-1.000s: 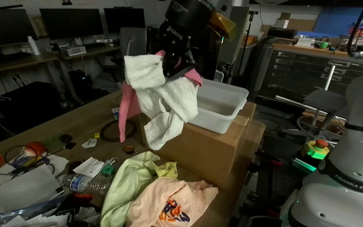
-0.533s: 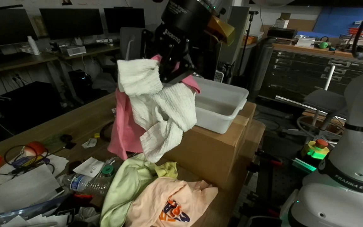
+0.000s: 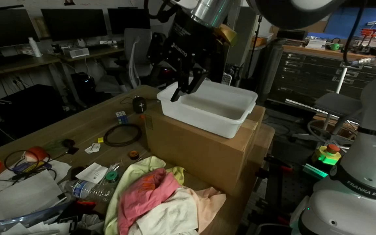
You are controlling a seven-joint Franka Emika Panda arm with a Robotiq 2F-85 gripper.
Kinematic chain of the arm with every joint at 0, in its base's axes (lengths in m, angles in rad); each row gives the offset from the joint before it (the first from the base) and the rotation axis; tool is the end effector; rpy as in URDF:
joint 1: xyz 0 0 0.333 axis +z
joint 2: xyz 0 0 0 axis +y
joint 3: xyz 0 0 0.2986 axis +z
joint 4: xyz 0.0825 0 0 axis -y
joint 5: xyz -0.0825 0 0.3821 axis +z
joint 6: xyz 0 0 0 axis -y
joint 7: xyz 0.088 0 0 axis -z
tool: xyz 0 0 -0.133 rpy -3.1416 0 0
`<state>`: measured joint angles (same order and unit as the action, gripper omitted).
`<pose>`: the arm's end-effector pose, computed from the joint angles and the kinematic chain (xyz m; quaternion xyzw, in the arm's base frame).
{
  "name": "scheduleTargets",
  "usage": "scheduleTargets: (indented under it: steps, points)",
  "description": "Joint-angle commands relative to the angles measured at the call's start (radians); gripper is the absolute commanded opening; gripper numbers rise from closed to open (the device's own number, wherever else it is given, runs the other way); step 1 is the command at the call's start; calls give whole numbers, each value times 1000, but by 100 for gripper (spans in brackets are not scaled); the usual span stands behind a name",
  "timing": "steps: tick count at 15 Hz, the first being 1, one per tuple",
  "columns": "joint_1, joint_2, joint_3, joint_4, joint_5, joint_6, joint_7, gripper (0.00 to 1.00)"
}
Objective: Remove the clothes and towels from the bowl and put them on the table
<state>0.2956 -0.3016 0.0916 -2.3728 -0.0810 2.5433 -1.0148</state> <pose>0.4662 0.1912 0.4526 0.7239 0.6481 0.2078 0.1133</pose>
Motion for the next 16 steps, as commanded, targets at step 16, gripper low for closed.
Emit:
scheduleTargets:
  steps: [16]
  points:
    - [-210, -275, -92, 2, -208, -734, 502, 100]
